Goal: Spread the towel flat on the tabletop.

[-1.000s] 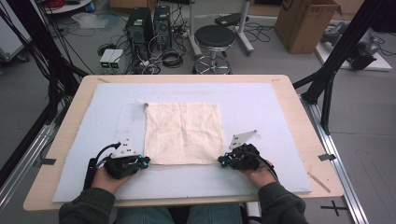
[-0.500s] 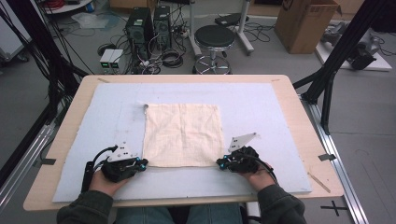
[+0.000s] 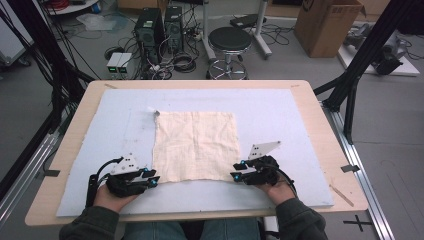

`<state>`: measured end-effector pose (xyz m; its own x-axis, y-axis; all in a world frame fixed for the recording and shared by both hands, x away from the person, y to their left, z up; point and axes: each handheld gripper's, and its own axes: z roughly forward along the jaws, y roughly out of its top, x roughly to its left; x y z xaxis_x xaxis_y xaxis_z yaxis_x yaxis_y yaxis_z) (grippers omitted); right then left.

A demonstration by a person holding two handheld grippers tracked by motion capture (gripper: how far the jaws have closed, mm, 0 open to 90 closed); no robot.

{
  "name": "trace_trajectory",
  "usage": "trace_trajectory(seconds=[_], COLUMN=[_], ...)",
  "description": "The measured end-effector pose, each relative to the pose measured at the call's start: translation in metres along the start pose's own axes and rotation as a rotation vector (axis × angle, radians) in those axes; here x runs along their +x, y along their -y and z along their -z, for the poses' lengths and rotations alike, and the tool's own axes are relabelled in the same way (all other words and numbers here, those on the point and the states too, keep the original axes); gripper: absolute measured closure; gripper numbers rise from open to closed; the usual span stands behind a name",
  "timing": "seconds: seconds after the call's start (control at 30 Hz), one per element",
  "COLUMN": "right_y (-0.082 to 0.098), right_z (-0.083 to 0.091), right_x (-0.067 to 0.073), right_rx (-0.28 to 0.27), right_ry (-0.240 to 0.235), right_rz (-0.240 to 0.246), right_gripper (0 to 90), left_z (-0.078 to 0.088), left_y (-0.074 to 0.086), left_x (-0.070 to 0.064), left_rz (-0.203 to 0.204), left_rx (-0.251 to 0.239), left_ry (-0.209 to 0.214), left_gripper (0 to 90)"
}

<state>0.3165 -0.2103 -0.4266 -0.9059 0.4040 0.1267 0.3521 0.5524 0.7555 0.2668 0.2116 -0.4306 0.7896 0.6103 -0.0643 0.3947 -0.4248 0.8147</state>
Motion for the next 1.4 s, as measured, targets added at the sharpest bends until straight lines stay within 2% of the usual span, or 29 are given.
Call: trace_trajectory(seconds=[0.03,0.27,0.33,0.53,0.8,1.0,1.4], right_y=[0.000,-0.001,-0.001,-0.001,-0.002,-0.001,-0.001], right_z=[0.001,0.005,0.005,0.004,0.006,0.008,0.007], right_x=[-0.001,-0.005,-0.005,-0.007,-0.009,-0.012,-0.013], right_rx=[-0.012,-0.053,-0.059,-0.060,-0.087,-0.100,-0.102], right_ry=[0.009,0.018,0.022,0.036,0.059,0.079,0.103], right_rz=[-0.003,-0.029,-0.029,-0.027,-0.034,-0.039,-0.044], right_gripper=[57.5,49.9,48.4,43.2,38.2,34.5,25.9], left_z=[0.001,0.007,0.009,0.009,0.012,0.013,0.012], left_y=[0.000,-0.001,-0.001,-0.001,-0.001,-0.002,-0.003], left_x=[0.000,0.004,0.006,0.008,0.010,0.011,0.013], left_rz=[0.006,0.017,0.033,0.040,0.035,0.048,0.054], left_rx=[-0.008,-0.042,-0.057,-0.074,-0.076,-0.093,-0.100], left_ry=[-0.005,-0.017,-0.029,-0.033,-0.038,-0.047,-0.052], left_gripper=[65.7,58.2,56.4,54.4,52.3,51.1,46.3])
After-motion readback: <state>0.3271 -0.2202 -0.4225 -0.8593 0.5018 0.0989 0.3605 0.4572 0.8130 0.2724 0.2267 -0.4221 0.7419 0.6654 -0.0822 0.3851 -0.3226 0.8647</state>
